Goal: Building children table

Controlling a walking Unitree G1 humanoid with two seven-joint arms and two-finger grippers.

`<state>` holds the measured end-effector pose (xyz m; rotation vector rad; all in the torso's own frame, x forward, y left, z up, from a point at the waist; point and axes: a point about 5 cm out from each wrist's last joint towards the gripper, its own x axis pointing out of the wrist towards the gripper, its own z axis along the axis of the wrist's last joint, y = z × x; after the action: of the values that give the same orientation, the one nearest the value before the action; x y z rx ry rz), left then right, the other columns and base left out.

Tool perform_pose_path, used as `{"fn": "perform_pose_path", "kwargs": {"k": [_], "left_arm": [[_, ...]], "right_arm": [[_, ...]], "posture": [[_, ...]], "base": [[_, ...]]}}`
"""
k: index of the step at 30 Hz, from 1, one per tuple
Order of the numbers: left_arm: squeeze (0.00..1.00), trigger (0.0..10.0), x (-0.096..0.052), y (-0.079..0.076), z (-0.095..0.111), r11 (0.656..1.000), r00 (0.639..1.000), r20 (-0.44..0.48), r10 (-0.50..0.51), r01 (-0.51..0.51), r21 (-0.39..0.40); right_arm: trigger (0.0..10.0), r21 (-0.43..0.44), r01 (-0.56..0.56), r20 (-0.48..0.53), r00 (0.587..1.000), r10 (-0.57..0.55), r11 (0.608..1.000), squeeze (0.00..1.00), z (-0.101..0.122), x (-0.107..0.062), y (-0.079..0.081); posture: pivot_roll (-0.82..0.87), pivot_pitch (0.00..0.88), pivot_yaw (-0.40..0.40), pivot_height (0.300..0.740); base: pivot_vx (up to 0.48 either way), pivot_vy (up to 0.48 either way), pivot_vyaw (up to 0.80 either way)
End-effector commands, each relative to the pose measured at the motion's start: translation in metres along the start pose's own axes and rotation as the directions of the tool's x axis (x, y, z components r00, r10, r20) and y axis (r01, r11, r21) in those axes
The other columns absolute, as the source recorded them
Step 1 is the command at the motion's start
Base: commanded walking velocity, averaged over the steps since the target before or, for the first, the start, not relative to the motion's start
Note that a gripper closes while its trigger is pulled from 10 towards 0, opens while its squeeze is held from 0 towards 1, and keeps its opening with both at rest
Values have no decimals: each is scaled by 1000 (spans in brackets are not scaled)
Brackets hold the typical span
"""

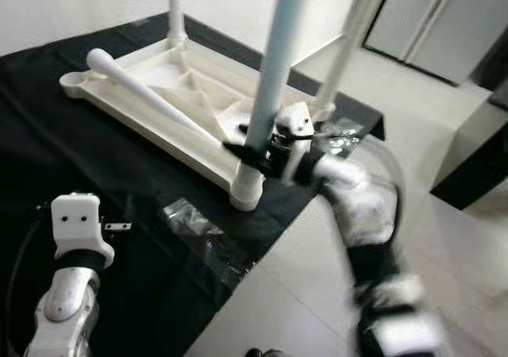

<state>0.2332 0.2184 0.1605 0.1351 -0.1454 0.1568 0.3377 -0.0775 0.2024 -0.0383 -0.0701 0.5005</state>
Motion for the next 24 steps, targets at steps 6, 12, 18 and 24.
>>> {"fn": "perform_pose_path", "kwargs": {"k": [6,12,18,24], "left_arm": [[0,10000,2,4,-7,1000,1000,-27,-1,2,26],[0,10000,2,4,-7,1000,1000,-24,9,-8,27],[0,10000,1,4,-8,1000,1000,-26,11,-10,25],[0,10000,1,4,-9,1000,1000,-29,6,-5,27]], "right_arm": [[0,20,82,-129,989,-78,996,0,-33,-2,14],[9490,18,77,-146,987,-73,997,0,-34,3,12],[10000,66,-44,-89,995,49,997,1000,-15,9,18],[10000,-94,-528,24,846,532,844,1000,23,19,13]], "posture": [[-41,122,-115,740],[-38,118,-118,740],[-31,110,-120,740],[-20,105,-120,740]], "base": [[0,0,0],[0,0,0],[0,0,0],[0,0,0]]}}
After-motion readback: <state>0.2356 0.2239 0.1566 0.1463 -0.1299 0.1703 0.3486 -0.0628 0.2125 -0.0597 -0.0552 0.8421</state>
